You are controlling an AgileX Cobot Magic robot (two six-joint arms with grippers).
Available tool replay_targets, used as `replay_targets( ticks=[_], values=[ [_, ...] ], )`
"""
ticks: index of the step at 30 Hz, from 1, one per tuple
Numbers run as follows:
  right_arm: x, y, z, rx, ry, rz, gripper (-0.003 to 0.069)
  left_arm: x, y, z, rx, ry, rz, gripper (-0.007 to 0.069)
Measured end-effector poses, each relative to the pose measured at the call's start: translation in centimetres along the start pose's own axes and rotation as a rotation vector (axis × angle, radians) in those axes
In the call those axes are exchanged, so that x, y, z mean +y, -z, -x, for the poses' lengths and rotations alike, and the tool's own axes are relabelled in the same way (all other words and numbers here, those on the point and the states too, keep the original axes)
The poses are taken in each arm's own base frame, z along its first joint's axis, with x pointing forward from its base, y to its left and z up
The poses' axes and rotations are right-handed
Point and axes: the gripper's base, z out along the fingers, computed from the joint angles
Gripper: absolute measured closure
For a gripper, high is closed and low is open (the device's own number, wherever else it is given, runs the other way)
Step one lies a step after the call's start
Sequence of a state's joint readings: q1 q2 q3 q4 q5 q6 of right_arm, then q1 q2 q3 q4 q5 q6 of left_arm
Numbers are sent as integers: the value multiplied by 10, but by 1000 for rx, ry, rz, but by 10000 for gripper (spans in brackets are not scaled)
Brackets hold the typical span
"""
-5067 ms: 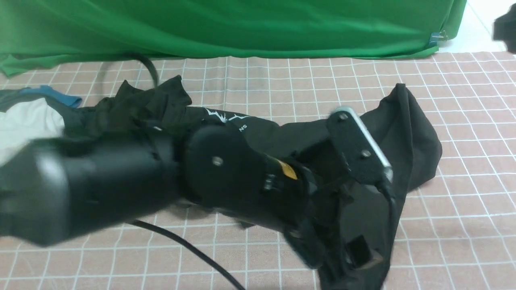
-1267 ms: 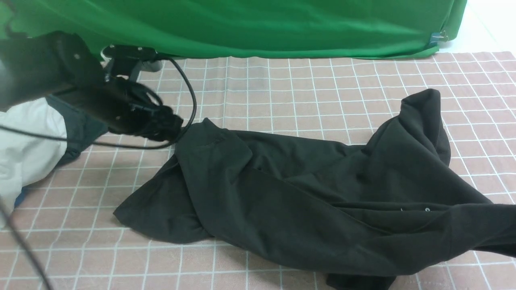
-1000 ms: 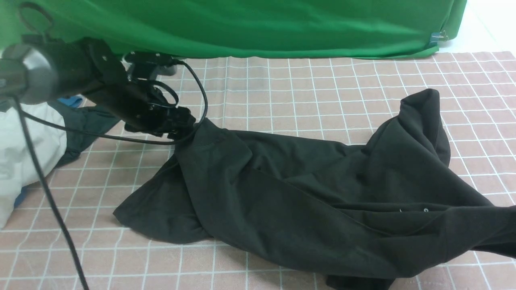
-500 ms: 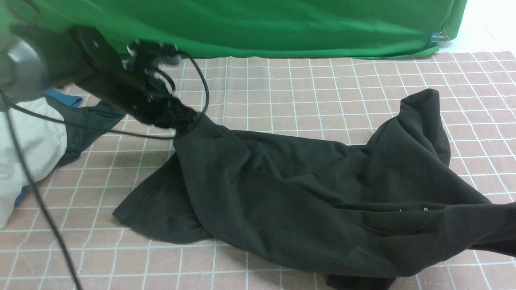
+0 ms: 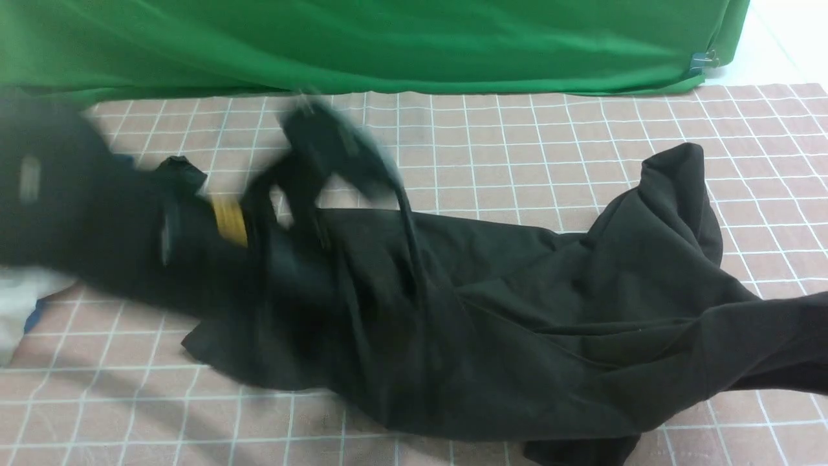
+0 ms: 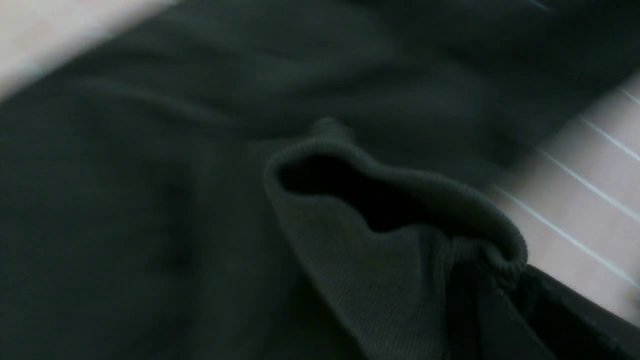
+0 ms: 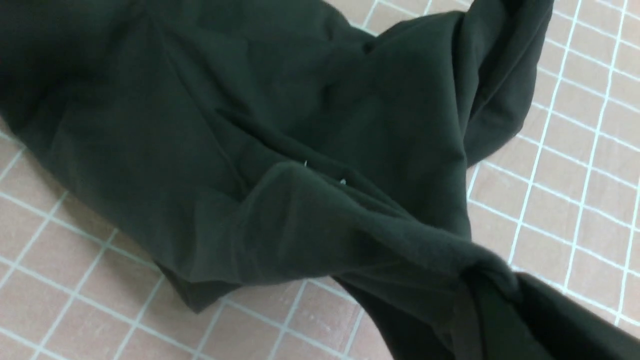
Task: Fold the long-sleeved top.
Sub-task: Spread the long sleeves with your arms and place them on the tabletop
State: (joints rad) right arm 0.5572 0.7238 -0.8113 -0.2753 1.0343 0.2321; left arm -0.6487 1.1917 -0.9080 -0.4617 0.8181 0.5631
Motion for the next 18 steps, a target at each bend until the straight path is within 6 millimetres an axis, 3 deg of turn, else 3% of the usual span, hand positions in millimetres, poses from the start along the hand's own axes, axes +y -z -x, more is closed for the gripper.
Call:
replay_targets(
  ticks=[3,10,13,15,16,18],
  values=[
    [0,0,0,-5,2,-2,605,-43,-16,-24,100,-88,-129,591],
    [0,-1,3,-22,2,3,605,-48,-33,-34,186,-118,-134,524],
    [1,-3,4,-16,5,3,605,-41,-35,-34,186,-104,-109,382],
    [2,-7,5,-1,10,2,605,-32,-33,-34,179,-91,-77,211],
    [2,-8,6,2,12,1,605,-31,-32,-34,178,-89,-72,184],
    [4,-14,8,20,39,0,605,-18,-26,-35,179,-94,0,31]
  ],
)
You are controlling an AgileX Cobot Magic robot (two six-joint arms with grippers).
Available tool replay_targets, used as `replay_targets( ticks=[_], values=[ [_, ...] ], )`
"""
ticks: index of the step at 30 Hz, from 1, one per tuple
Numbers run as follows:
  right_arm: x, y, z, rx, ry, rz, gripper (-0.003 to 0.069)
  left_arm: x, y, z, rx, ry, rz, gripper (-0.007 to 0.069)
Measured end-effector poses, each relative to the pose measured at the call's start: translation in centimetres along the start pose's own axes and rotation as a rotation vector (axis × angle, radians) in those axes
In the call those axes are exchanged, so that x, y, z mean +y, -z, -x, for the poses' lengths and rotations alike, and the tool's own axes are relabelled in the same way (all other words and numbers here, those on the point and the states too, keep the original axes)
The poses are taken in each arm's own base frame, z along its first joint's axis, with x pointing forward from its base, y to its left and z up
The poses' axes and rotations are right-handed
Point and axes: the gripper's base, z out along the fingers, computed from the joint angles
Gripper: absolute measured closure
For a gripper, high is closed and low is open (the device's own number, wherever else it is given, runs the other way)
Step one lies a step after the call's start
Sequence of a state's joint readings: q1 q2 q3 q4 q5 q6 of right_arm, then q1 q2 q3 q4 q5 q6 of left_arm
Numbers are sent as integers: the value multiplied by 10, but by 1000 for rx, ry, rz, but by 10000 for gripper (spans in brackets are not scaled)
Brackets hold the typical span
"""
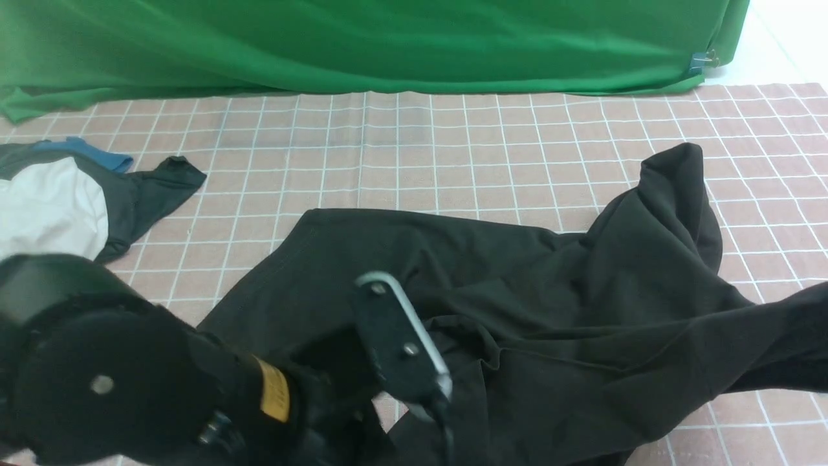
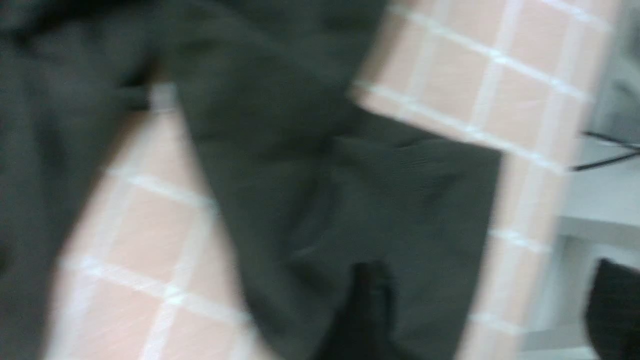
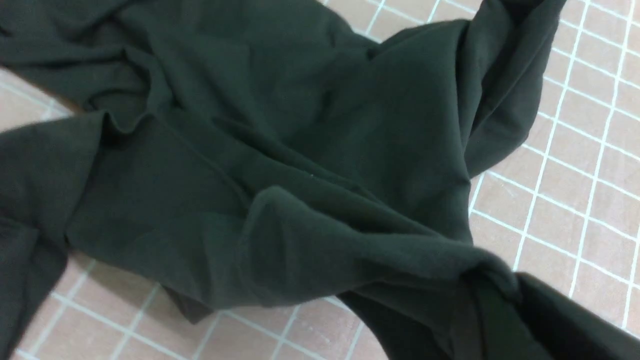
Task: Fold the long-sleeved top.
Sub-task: Spread the long sleeves with your arms and place them on the tabletop
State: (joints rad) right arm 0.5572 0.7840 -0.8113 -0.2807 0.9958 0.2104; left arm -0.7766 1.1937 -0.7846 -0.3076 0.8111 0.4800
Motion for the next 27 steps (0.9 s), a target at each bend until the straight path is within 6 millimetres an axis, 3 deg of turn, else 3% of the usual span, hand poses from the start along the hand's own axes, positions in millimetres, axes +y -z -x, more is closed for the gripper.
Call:
replay_targets(
  ticks=[2,5,8,9,10,11,12,15,16,20,23,27],
  values=[
    [0,-4,3,5,32,-11,605,11,6,-5,30,26,72,-17],
    [-2,-10,6,6,71,-55,605,34,14,-16,102,89,183,-6],
    [-8,-17,11,12,105,-134,605,77,25,-39,155,314,290,212],
    [-8,-17,11,11,105,-135,605,77,24,-39,151,316,289,212],
    [-7,-18,12,9,104,-136,605,96,27,-47,127,420,319,326],
    [-7,-19,12,9,104,-136,605,100,27,-49,126,444,326,352],
    [-7,-19,12,10,100,-135,605,117,28,-58,102,526,363,440],
    [-7,-20,12,11,100,-136,605,137,26,-69,102,592,398,499],
    [-7,-20,13,10,98,-133,605,150,19,-78,131,618,396,504],
    [-5,-20,14,-2,94,-119,605,168,0,-91,199,638,377,450],
    [-3,-20,14,-9,106,-91,605,183,-19,-100,264,597,405,326],
    [-1,-20,15,-14,111,-74,605,193,-30,-101,229,630,442,227]
  ],
)
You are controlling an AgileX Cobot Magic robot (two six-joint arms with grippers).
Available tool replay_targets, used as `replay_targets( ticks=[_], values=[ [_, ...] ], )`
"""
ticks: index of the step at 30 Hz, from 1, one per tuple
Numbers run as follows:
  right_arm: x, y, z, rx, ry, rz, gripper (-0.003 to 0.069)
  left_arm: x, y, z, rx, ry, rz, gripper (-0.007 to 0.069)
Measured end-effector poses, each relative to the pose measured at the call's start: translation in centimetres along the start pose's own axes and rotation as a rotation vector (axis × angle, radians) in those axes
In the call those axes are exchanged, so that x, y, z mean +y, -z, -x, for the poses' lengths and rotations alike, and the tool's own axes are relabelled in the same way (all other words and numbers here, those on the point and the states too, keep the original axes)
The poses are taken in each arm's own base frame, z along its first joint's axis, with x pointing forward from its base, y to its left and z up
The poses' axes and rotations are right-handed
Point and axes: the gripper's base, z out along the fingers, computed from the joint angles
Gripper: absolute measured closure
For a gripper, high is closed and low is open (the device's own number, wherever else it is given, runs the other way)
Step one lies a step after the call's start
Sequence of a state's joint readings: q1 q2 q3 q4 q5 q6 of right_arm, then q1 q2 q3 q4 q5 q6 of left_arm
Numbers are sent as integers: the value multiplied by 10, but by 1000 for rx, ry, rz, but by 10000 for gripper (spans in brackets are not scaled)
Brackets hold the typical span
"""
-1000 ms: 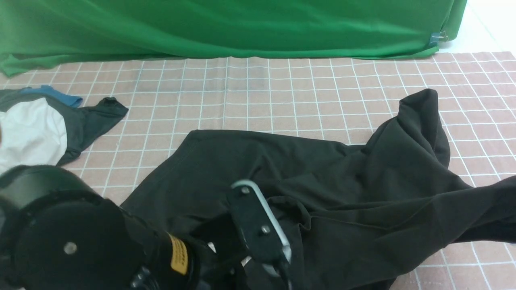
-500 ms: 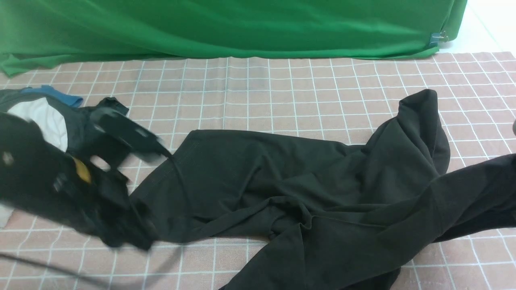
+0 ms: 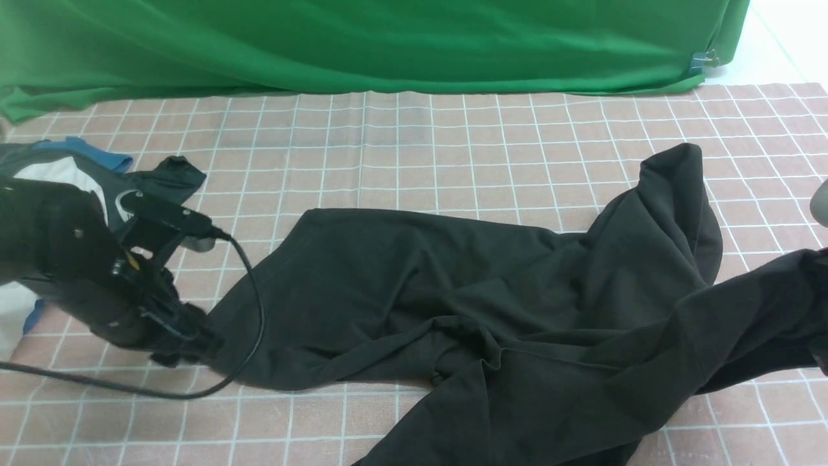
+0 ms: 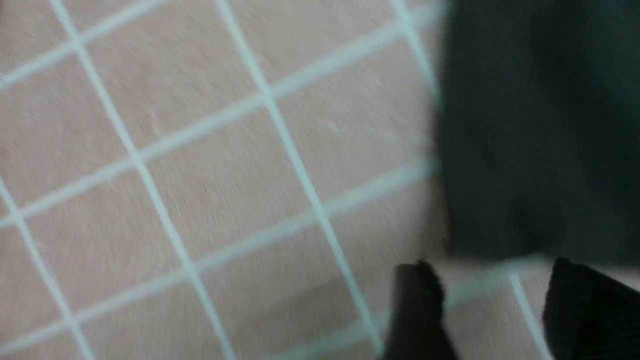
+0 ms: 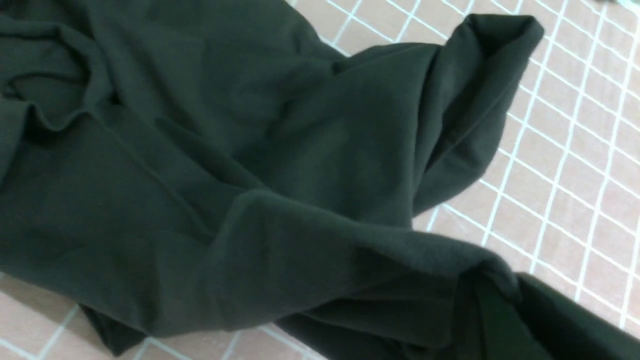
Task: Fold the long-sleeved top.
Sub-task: Spread the long sleeves with your arms and place them on the tabletop
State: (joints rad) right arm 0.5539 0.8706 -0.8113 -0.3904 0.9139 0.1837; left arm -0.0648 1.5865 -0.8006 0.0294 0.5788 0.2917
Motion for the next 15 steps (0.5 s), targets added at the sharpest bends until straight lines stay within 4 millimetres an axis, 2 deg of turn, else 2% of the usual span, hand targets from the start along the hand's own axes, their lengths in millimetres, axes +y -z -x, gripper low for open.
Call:
replay_targets(
  ticks=[2,8,14,15],
  values=[
    [1,0,0,-4,0,7,605,1,-10,7,-55,29,5,163],
    [1,0,0,-6,-5,15,605,-3,-26,8,-36,106,-43,144],
    [2,0,0,-6,-7,21,605,-3,-33,9,10,108,-59,246],
    [2,0,0,-7,-7,22,605,-3,-33,9,18,113,-65,286]
  ],
)
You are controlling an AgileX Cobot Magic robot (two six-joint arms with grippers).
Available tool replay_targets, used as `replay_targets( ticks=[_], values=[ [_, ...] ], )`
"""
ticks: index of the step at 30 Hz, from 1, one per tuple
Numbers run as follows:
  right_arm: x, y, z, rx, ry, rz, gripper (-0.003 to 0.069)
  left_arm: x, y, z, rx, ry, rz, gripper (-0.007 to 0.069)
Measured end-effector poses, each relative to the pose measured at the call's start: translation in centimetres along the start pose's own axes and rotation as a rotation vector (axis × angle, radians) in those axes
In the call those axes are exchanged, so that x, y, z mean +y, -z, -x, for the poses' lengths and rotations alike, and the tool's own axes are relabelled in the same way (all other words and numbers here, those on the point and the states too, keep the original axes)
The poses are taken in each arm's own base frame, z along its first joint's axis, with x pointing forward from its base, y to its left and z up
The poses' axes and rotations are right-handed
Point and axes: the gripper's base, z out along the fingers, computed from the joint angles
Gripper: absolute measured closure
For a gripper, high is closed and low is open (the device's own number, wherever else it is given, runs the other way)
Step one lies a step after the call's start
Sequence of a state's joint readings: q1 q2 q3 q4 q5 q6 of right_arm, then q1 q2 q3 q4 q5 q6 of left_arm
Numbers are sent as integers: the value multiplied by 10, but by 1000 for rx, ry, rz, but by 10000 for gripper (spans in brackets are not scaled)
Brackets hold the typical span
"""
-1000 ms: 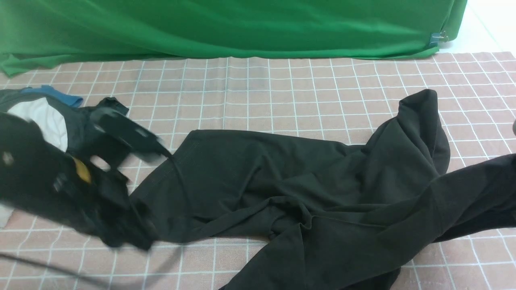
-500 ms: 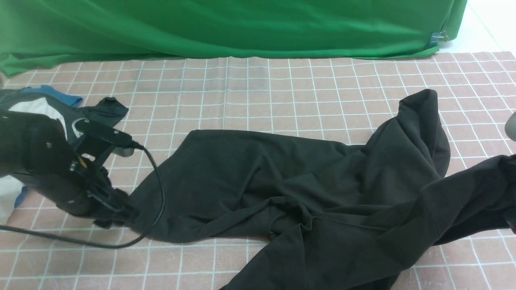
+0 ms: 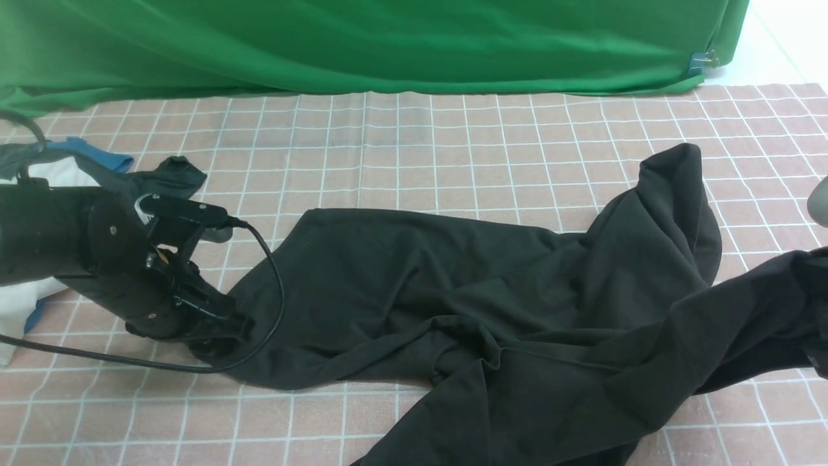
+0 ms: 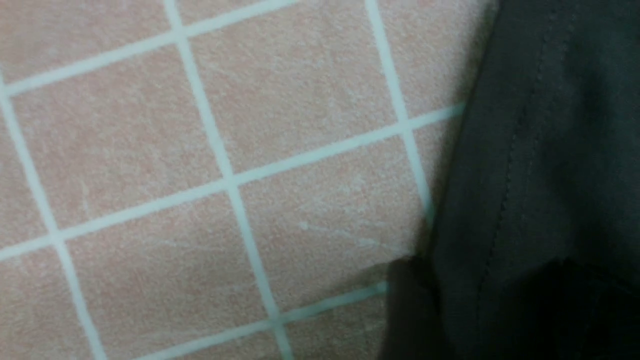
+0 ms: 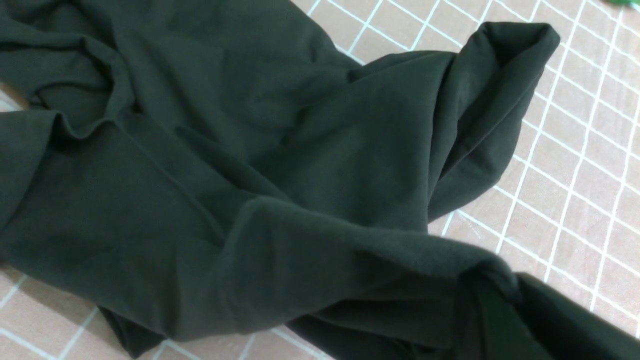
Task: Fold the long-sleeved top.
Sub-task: Spread the long sleeves with your arms and place them on the tabletop
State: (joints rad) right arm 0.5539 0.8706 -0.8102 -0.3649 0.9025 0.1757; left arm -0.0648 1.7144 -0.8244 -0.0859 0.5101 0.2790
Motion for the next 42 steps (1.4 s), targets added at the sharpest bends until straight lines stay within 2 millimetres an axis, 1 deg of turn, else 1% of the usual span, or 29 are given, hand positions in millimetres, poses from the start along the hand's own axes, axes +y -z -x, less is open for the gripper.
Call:
replay_targets(
  ticks=[2,5,6,9,10,11,12,13,16,17,18,19,20,21,22,23,24,26,27,29,31,32,33,35,36,38,39,41,42],
  values=[
    [0,0,0,-1,3,0,605,-1,1,0,8,10,-9,340],
    [0,0,1,-13,16,3,605,-1,8,2,30,19,-25,504],
    [0,0,2,-25,20,3,605,-3,16,-3,79,24,-46,564],
    [0,0,5,-54,33,-4,605,-6,32,-6,104,29,-67,584],
    [-1,-2,9,-82,58,-23,606,-7,62,1,25,21,-58,589],
    [-2,-4,12,-97,77,-37,606,-7,79,6,-24,16,-50,589],
    [-2,-4,12,-98,76,-38,606,-7,83,7,-39,15,-47,589],
    [-3,-9,18,-112,101,-57,606,-6,120,17,-154,4,-26,589],
    [-11,-19,43,-150,118,-92,606,-6,201,26,-378,-9,20,589],
    [-11,-21,46,-150,128,-95,606,-5,206,26,-391,-9,23,589],
    [-19,-26,62,-167,143,-119,606,-3,242,28,-482,-7,47,589],
    [-26,-26,75,-190,145,-141,606,-1,267,28,-543,-2,67,589],
    [-38,-28,93,-204,145,-176,606,3,300,28,-621,6,100,589],
    [-40,-26,95,-217,138,-184,606,3,300,28,-616,5,100,589],
    [-57,-20,120,-262,120,-234,606,7,337,24,-688,19,139,589],
    [-62,-15,125,-281,116,-249,606,7,342,24,-702,20,144,589],
    [-76,0,144,-345,85,-293,606,7,368,20,-747,31,175,589],
    [-88,27,163,-429,75,-344,606,5,401,11,-809,33,218,589],
    [-94,49,171,-492,65,-372,606,2,416,4,-842,36,225,589],
    [-97,72,174,-548,59,-391,606,-5,438,-9,-909,32,235,589],
    [-98,86,171,-570,54,-399,606,-8,446,-17,-937,30,235,589],
    [-97,95,165,-567,50,-395,606,-12,450,-26,-948,27,230,589],
    [-96,98,158,-546,42,-385,606,-14,447,-32,-941,28,225,589],
    [-90,91,138,-445,31,-346,606,-17,428,-42,-880,39,196,589],
    [-90,91,136,-436,28,-342,606,-16,420,-41,-855,43,189,589],
    [-77,62,104,-248,16,-260,606,-16,373,-50,-702,75,141,589],
    [-76,59,101,-232,14,-253,606,-15,369,-51,-687,78,137,589],
    [-61,28,64,-43,2,-164,606,-15,303,-64,-487,108,85,589],
    [-56,19,54,1,4,-144,606,-15,282,-68,-427,116,71,589]
  ],
)
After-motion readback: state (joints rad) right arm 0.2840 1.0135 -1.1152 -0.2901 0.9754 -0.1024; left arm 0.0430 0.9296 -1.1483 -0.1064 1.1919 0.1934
